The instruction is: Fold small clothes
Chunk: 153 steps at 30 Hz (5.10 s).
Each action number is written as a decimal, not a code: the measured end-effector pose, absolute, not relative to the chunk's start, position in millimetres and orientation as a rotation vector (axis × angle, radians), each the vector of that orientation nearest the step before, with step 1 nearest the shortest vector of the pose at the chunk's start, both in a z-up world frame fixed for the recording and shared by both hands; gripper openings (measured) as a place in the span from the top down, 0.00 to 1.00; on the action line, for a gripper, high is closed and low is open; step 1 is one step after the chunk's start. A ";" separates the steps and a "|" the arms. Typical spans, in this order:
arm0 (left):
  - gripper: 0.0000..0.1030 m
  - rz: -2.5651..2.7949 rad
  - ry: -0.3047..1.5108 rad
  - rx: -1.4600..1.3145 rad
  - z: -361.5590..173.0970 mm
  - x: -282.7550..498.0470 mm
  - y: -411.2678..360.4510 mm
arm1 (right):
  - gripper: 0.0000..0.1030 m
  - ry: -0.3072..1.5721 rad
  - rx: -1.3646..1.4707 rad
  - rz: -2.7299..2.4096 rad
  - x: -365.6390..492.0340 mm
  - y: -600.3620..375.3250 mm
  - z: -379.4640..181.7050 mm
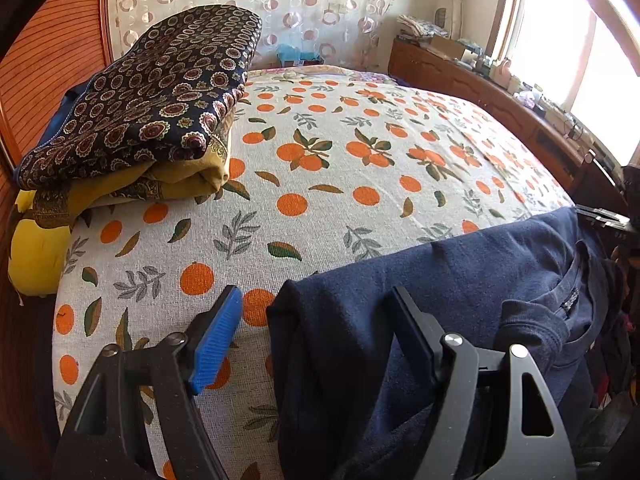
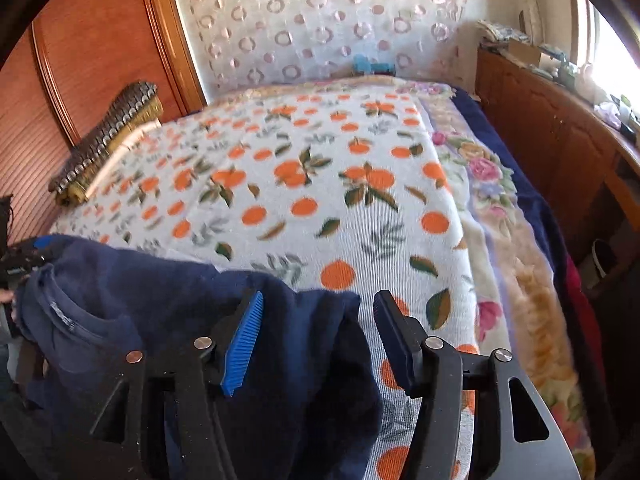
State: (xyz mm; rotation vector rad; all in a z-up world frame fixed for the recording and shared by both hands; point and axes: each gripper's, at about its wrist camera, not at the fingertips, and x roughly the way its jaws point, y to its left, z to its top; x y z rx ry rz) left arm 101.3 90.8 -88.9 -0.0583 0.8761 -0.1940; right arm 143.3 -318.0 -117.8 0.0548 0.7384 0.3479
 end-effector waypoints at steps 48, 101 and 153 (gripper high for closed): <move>0.88 -0.375 0.250 0.008 195.9 16.1 81.4 | 0.89 0.198 -0.127 0.443 -19.7 -347.1 138.2; 0.53 -0.307 0.857 0.081 -57.2 231.8 25.3 | 0.49 0.622 -0.053 0.330 290.5 -300.8 -17.8; 0.33 -0.178 0.764 0.092 -39.1 138.3 49.7 | 0.44 0.670 -0.087 0.324 180.1 -288.0 -57.6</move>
